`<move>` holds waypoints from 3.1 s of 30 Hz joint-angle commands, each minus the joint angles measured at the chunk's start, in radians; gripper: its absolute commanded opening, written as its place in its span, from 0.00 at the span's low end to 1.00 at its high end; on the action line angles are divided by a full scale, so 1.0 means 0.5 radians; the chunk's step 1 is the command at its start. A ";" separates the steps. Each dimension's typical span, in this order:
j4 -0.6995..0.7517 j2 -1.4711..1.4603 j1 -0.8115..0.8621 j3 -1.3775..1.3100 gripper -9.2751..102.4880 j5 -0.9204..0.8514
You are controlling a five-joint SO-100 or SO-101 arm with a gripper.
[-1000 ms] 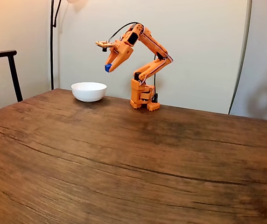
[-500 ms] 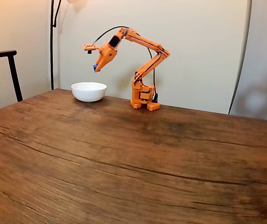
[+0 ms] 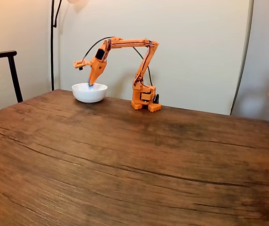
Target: Grasp the cube and drop it in the bowl
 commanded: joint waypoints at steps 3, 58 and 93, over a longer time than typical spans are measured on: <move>-0.110 -0.147 0.025 -0.049 0.31 0.058; 0.543 2.571 -2.424 0.985 0.15 -0.838; -0.298 2.773 -2.887 2.056 0.15 -0.773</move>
